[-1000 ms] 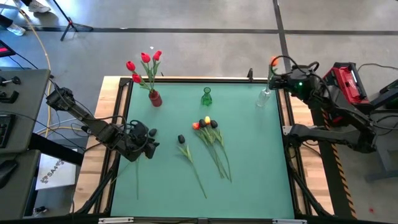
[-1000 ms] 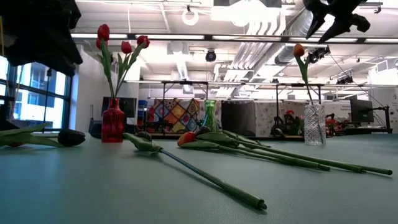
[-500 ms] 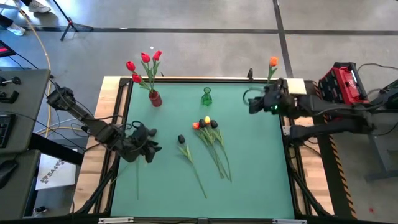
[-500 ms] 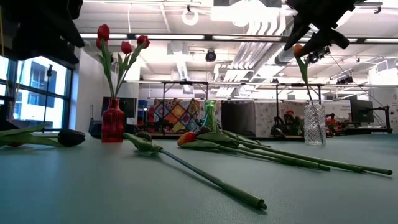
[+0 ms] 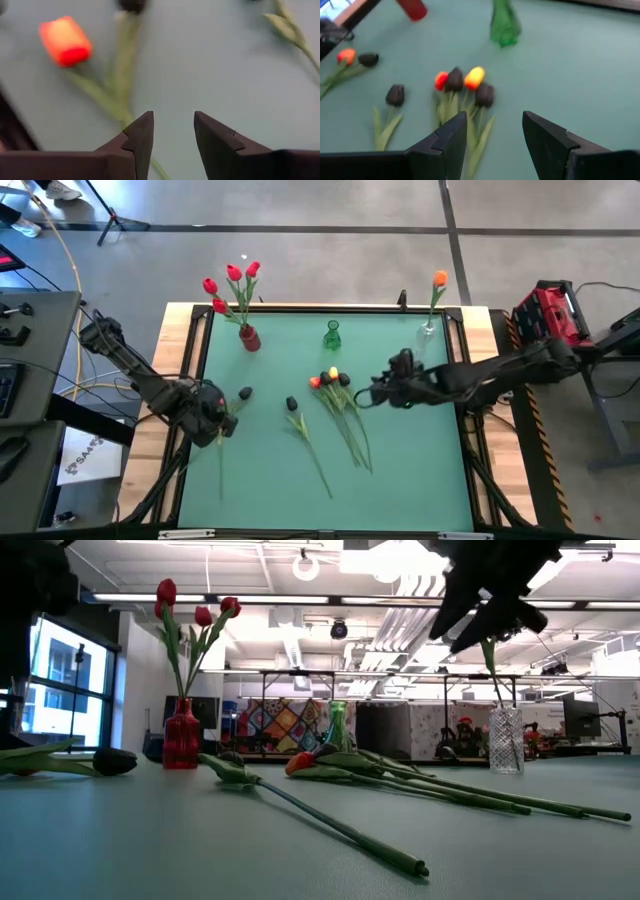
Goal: Sort flowers into vase by color
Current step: Put the orange tulip into the transparent vase
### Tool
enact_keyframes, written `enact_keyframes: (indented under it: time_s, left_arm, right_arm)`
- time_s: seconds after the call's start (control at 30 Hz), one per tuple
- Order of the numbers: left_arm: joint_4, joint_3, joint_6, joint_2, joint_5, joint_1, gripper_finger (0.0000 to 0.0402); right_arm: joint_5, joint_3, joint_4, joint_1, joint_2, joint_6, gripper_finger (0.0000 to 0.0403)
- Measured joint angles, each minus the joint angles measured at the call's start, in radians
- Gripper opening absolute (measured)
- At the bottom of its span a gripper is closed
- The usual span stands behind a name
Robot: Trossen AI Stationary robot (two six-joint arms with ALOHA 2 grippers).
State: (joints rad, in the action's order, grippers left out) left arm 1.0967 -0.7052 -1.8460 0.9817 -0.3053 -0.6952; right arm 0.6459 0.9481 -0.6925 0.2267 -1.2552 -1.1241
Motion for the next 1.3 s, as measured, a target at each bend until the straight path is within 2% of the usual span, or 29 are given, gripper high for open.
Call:
enact_keyframes:
  time_s: [0.13, 0.3, 0.4, 0.67, 0.77, 1.0, 1.17, 1.3]
  left_arm:
    - [0.077, 0.0, -0.128, 0.0, 0.089, 0.048, 0.0116]
    - [0.084, 0.003, -0.175, 0.021, 0.051, 0.115, 0.0108]
    - [0.079, 0.004, -0.154, 0.082, 0.059, 0.16, 0.0108]
    - [0.073, 0.005, -0.109, 0.346, 0.145, 0.243, 0.0108]
    - [0.074, 0.005, -0.105, 0.403, 0.165, 0.261, 0.0108]
    - [0.06, 0.014, -0.119, 0.455, 0.151, 0.296, 0.0108]
    - [-0.083, 0.075, -0.078, 0.478, 0.17, 0.328, 0.0108]
    - [-0.119, 0.086, -0.073, 0.474, 0.175, 0.336, 0.0107]
  right_arm:
    - [-0.033, 0.0, 0.131, 0.025, -0.092, -0.005, 0.0181]
    - [-0.102, 0.0, 0.395, 0.025, -0.17, 0.03, 0.0181]
    - [-0.115, 0.0, 0.464, 0.027, -0.198, 0.049, 0.0181]
    - [-0.132, 0.0, 0.429, 0.07, -0.203, 0.046, 0.0181]
    - [-0.132, 0.0, 0.412, 0.088, -0.203, 0.041, 0.0181]
    - [-0.133, 0.0, 0.364, 0.117, -0.203, 0.04, 0.0181]
    - [-0.142, 0.0, 0.356, 0.117, -0.203, 0.049, 0.0181]
    - [-0.149, 0.0, 0.348, 0.126, -0.203, 0.051, 0.0181]
